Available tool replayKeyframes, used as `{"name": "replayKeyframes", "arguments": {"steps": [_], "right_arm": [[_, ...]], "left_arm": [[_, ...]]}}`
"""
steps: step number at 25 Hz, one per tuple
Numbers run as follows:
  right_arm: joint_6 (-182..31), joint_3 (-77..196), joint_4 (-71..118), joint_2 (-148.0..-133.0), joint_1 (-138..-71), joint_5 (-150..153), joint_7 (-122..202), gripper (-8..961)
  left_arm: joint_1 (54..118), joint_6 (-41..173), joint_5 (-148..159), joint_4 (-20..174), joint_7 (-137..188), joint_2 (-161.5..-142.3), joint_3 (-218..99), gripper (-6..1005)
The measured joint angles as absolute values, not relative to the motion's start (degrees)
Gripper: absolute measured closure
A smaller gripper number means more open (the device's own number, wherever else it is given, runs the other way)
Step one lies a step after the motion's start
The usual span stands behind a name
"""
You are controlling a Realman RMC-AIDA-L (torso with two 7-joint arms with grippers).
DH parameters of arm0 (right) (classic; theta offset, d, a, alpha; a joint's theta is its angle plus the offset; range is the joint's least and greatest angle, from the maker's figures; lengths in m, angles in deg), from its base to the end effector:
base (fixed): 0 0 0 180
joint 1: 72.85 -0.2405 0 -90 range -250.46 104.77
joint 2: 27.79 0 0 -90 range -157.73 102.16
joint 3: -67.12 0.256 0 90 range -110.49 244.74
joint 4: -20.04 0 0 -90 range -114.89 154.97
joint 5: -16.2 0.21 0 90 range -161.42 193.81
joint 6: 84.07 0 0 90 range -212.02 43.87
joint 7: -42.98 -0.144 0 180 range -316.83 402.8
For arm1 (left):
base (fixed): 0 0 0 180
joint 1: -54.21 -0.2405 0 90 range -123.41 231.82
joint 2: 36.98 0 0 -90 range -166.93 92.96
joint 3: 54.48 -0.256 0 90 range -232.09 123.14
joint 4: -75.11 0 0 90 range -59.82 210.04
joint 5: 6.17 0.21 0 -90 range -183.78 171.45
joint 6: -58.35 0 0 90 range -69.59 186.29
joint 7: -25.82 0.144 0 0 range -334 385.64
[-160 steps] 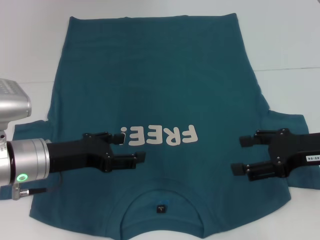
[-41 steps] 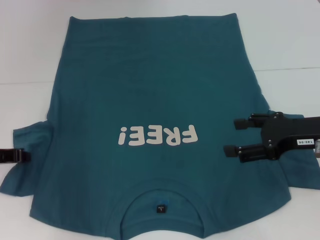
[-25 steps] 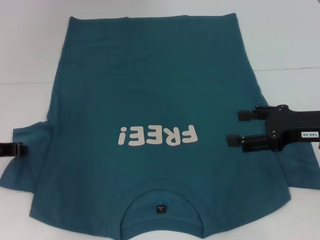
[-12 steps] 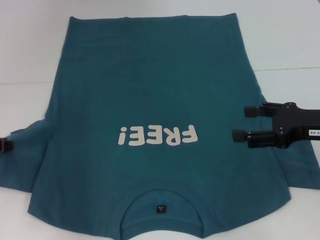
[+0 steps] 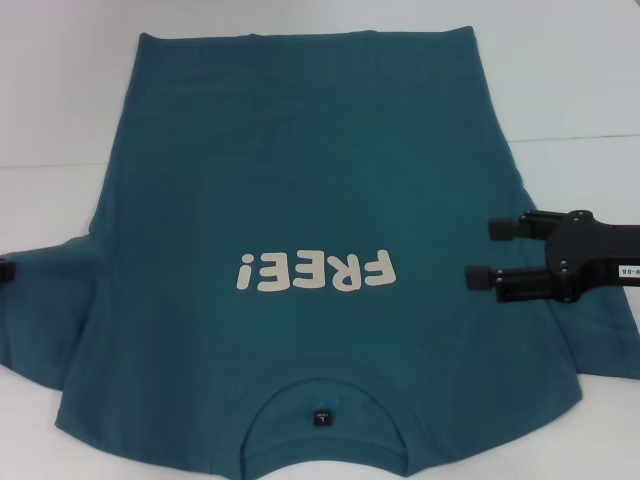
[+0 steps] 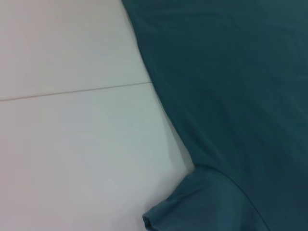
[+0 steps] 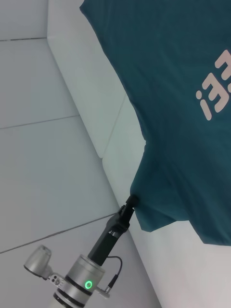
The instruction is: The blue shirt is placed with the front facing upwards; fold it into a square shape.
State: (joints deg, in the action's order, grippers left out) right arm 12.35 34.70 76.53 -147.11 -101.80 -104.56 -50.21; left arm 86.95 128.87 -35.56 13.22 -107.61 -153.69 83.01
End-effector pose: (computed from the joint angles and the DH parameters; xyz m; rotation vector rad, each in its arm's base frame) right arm 0.2574 0.3353 0.0646 -2.6416 0.6805 0.5943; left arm -0.3036 0.3917 0.0968 -2.0671 -1.2183 0.0398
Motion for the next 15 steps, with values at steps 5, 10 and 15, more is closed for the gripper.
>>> {"name": "replayKeyframes", "arguments": {"steps": [5, 10, 15], "right_arm": [[12.3, 34.7, 76.3, -147.13, -101.7, -104.6, -50.2, 7], [12.3, 34.7, 76.2, -147.14, -101.6, -104.6, -50.6, 7], [12.5, 34.7, 76.3, -147.14, -101.3, -104.6, -50.9, 7]], "left_arm": [[88.4, 129.4, -32.5, 13.2, -107.6, -153.48, 81.4, 966], [89.4, 130.0, -29.9, 11.8, -107.6, -153.58, 80.1, 966], [89.3, 131.0, -28.7, 8.8, -108.0, -154.08, 80.0, 967]]}}
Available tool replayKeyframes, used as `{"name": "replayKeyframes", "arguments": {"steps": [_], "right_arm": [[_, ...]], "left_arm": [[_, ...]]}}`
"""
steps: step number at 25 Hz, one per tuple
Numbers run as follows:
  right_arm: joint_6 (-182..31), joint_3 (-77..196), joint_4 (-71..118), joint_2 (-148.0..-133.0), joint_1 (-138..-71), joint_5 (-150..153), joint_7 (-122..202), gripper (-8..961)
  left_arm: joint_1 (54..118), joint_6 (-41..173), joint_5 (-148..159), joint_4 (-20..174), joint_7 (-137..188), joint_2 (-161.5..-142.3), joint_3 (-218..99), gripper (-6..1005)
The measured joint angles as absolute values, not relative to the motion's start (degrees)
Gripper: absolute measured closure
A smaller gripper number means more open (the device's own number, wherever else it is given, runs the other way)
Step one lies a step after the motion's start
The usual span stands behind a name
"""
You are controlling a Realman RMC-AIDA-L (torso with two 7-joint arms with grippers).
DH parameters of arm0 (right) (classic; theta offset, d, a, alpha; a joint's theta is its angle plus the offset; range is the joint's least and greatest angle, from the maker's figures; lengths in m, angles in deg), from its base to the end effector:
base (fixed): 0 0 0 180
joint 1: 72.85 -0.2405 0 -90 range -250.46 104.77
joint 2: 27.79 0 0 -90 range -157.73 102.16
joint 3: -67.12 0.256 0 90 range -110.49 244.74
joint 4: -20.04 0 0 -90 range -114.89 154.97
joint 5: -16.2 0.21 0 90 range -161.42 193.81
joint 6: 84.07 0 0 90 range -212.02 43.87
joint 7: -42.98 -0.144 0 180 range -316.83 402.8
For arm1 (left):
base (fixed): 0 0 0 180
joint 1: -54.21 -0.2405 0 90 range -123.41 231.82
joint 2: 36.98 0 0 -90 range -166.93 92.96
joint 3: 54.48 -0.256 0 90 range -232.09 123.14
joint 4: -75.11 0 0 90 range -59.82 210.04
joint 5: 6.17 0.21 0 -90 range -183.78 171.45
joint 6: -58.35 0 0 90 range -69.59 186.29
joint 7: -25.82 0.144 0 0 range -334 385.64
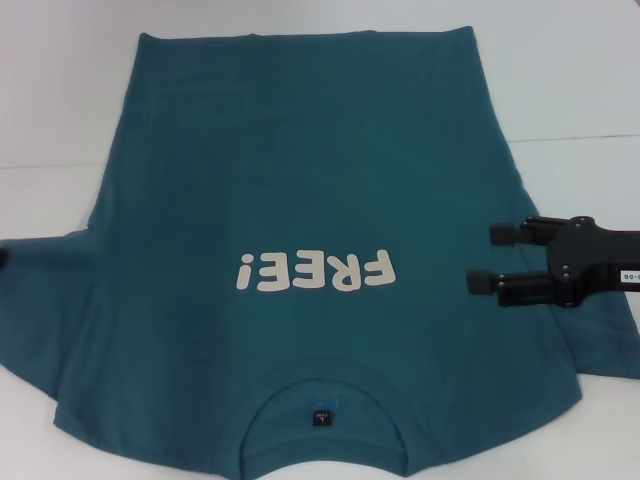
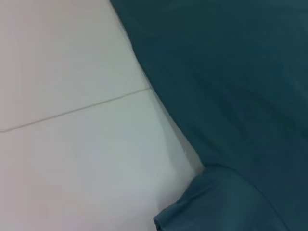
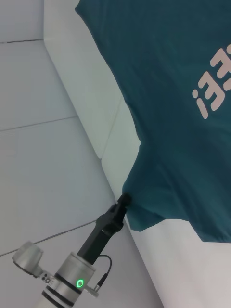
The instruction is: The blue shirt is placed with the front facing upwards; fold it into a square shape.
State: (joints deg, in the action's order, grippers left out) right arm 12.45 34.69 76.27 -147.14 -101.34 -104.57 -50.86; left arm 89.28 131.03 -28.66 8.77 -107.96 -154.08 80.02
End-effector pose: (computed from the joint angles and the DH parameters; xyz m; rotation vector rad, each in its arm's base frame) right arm 0.2603 0.3327 0.0635 -2.6387 0.7112 0.5988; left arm -0.2832 0.4013 0.1040 -2.0982 -1.0841 0.1940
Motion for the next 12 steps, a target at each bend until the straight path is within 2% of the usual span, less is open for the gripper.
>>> {"name": "replayKeyframes", "arguments": {"steps": [12], "right_arm": [[12.5, 34.7, 76.5, -147.14, -101.1, -104.6, -50.9, 8]], "left_arm": [[89.2, 134.0, -28.1, 4.8, -108.5, -154.14, 80.3, 967]]}}
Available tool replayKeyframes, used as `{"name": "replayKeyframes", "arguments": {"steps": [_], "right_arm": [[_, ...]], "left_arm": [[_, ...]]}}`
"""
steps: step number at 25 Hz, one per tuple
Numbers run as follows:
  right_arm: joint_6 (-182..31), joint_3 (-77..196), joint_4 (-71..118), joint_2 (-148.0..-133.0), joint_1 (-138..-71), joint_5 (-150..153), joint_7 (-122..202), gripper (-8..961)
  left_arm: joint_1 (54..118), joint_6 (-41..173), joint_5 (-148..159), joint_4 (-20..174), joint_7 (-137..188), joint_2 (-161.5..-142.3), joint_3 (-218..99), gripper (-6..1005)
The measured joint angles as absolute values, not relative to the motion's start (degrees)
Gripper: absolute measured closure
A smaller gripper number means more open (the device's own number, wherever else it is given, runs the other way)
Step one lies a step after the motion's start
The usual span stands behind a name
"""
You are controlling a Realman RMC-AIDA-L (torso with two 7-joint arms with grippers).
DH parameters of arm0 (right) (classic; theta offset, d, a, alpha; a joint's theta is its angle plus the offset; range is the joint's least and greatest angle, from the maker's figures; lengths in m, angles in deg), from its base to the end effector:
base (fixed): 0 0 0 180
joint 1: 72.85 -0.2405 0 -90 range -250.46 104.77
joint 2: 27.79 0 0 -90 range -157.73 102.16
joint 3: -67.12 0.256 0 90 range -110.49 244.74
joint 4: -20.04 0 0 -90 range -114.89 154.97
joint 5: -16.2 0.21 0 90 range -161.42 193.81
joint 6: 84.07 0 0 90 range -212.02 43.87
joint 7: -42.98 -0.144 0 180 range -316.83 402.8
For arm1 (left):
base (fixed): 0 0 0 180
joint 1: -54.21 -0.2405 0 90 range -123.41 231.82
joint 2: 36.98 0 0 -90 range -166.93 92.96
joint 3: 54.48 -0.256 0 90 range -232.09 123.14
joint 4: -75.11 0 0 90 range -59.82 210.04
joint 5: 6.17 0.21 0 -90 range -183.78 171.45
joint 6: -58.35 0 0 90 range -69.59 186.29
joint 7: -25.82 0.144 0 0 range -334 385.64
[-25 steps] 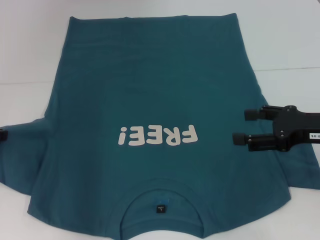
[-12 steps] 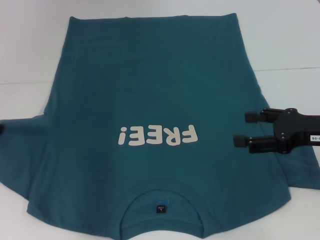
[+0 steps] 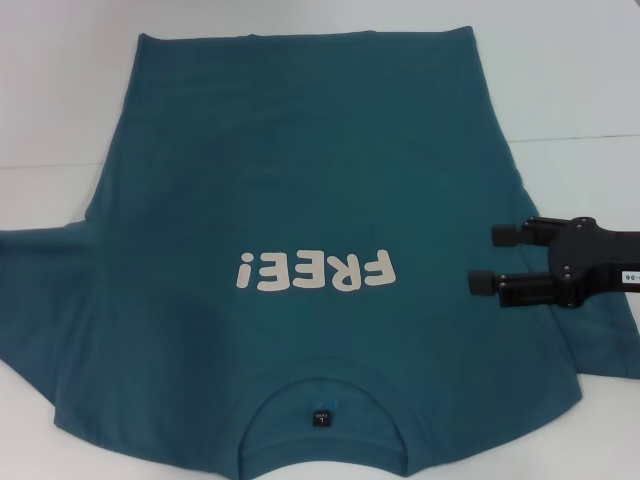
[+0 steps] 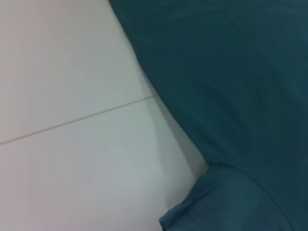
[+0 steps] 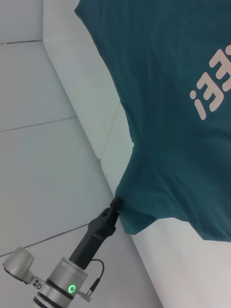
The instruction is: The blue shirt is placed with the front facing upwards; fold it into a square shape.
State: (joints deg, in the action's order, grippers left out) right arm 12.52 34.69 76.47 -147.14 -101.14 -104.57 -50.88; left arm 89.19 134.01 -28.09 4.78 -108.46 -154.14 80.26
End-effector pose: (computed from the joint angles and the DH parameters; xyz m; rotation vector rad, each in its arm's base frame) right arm 0.2611 0.3319 0.0641 -2.6371 0.7122 0.5964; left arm -0.2739 0.3991 0.1149 -2.0960 -1.0621 0.1985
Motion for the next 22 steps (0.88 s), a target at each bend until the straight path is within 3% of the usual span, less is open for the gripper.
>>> {"name": "replayKeyframes", "arguments": {"steps": [22], "right_arm": [[12.5, 34.6, 76.2, -146.96, -101.0, -104.6, -50.7, 7]], "left_arm": [[92.9, 141.9, -23.9, 1.1, -110.6, -154.10, 79.4, 954]]}}
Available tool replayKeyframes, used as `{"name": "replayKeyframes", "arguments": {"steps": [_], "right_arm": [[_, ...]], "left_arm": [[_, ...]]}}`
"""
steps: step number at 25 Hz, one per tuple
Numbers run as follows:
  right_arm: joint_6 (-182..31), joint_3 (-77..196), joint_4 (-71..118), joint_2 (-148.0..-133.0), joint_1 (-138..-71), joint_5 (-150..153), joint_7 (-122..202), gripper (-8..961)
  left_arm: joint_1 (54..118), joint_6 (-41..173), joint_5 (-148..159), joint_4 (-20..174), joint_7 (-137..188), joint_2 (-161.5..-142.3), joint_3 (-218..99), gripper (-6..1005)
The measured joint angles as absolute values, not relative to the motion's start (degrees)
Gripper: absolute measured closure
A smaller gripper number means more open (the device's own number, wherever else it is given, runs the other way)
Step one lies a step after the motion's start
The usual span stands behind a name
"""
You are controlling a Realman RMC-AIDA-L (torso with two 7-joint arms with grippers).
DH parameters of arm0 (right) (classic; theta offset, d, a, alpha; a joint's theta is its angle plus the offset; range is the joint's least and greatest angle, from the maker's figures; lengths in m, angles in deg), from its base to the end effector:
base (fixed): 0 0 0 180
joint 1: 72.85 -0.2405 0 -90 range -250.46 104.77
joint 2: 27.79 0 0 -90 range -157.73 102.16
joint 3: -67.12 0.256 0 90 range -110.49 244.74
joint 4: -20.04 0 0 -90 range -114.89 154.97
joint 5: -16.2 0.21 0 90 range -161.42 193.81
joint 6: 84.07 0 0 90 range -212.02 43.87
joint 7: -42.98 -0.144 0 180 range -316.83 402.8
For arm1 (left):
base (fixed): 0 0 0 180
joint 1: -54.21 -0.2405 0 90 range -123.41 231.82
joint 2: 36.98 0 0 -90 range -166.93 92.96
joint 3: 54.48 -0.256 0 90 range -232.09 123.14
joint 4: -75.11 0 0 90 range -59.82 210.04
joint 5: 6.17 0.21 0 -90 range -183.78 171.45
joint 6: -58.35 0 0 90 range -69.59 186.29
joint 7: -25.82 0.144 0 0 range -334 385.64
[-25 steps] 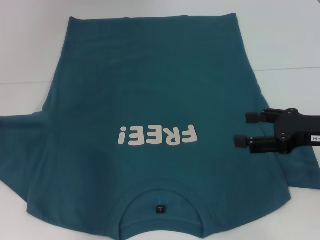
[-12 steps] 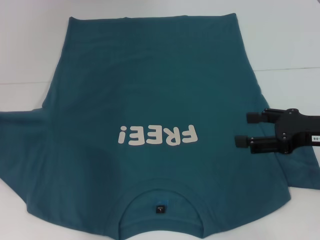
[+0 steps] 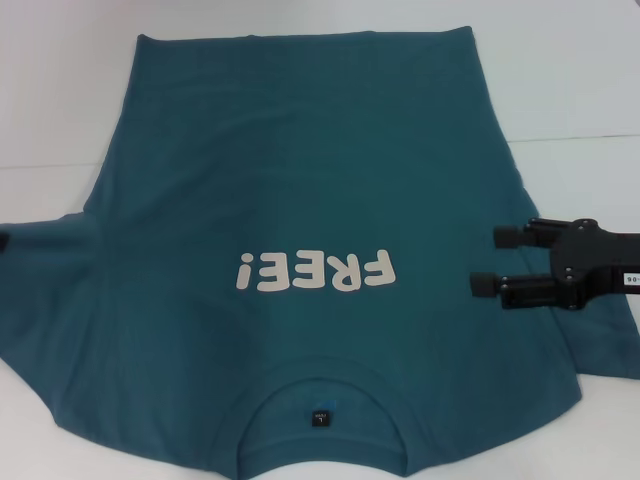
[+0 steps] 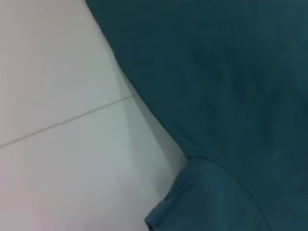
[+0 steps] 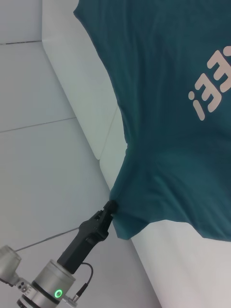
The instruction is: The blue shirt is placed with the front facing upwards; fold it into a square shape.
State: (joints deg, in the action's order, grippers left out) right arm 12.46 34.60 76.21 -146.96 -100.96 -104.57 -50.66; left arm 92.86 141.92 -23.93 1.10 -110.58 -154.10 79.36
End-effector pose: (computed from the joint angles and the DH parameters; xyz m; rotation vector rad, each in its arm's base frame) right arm 0.2629 0.3311 0.0643 -2.6370 0.7139 0.5923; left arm -0.2456 0.4012 0.1185 -2.1501 -1.0445 0.2868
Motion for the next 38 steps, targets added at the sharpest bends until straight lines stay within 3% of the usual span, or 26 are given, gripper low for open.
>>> {"name": "replayKeyframes", "arguments": {"steps": [8, 22, 38], "right_arm": [[12.5, 34.6, 76.0, -146.96, -100.9, -104.7, -50.4, 8], [12.5, 34.2, 76.0, -146.94, -100.4, -104.9, -50.0, 7], [12.9, 34.0, 76.3, -146.89, -100.2, -104.6, -50.2, 7]], "left_arm": [[95.7, 148.3, -23.5, -0.6, -115.8, -155.31, 79.3, 940], [98.6, 148.1, -23.9, 1.3, -118.0, -160.73, 78.7, 916], [97.7, 137.0, -33.1, 15.9, -117.3, -160.94, 77.7, 888]]}}
